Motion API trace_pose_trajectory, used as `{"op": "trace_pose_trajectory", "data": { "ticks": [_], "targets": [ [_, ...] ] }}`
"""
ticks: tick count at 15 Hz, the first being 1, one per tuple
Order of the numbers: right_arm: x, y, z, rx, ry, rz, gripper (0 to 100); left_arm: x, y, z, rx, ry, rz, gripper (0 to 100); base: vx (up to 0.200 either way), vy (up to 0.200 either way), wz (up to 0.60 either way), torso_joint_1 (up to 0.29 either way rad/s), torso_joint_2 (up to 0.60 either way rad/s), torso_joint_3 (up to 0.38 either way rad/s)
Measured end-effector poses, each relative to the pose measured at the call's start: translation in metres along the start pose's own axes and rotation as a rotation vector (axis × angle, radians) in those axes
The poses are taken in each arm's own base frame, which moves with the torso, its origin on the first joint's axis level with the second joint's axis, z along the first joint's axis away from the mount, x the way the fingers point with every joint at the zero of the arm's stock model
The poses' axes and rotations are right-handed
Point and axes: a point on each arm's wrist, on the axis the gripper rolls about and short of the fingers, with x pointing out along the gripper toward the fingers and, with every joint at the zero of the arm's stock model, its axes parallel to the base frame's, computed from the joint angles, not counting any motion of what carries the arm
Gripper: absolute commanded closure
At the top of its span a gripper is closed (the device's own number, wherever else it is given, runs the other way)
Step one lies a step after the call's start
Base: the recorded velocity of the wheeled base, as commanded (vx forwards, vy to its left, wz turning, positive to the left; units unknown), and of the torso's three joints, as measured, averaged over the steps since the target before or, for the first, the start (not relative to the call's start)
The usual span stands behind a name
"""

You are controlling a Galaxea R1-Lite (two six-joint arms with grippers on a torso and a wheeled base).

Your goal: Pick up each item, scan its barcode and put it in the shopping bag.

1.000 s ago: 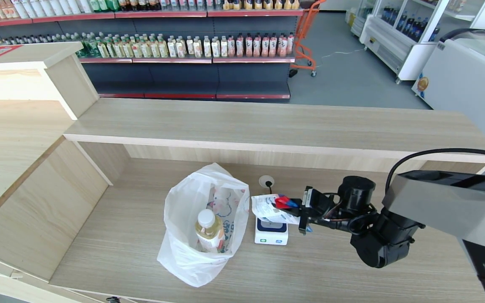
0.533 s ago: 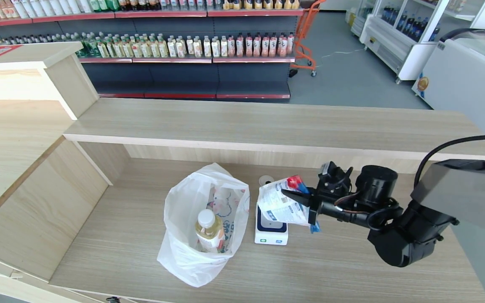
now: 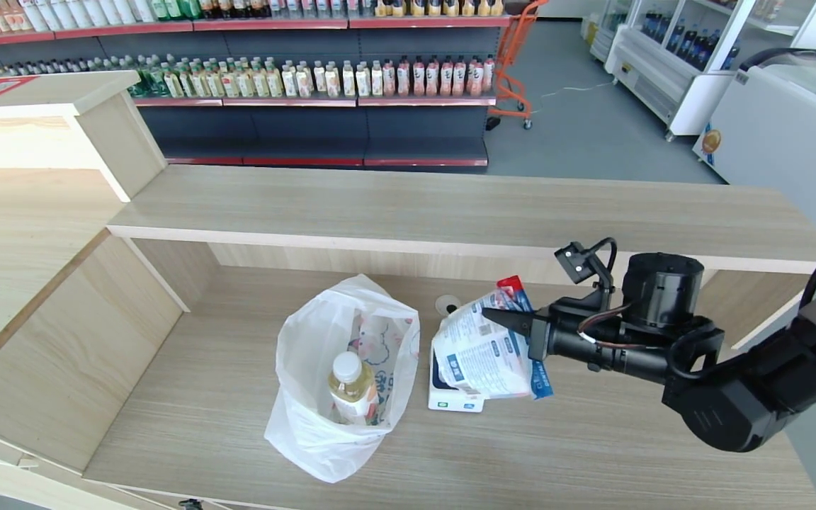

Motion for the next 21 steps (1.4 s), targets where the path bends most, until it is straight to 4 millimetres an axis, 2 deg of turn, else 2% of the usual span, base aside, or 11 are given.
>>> {"op": "trace_pose_trajectory", "data": {
  "ticks": [3, 6, 9, 15, 21],
  "targets": [
    [0.039, -0.003, -0.001, 0.037, -0.033, -0.034, 100, 0.0, 0.0, 0.0, 0.0, 0.0, 0.0, 0, 0.0, 0.0, 0.0, 0.0, 0.0, 0.0],
    [0.078, -0.006, -0.015, 0.07, -0.005, -0.022, 100, 0.0, 0.0, 0.0, 0.0, 0.0, 0.0, 0, 0.0, 0.0, 0.0, 0.0, 0.0, 0.0],
    [0.109, -0.008, -0.027, 0.054, 0.02, 0.002, 100, 0.0, 0.0, 0.0, 0.0, 0.0, 0.0, 0, 0.0, 0.0, 0.0, 0.0, 0.0, 0.0],
    [0.16, -0.02, -0.047, -0.114, 0.034, 0.039, 100, 0.0, 0.0, 0.0, 0.0, 0.0, 0.0, 0, 0.0, 0.0, 0.0, 0.0, 0.0, 0.0],
    [0.187, -0.016, -0.06, -0.153, 0.033, 0.071, 100, 0.0, 0.0, 0.0, 0.0, 0.001, 0.0, 0, 0.0, 0.0, 0.0, 0.0, 0.0, 0.0]
  ]
}}
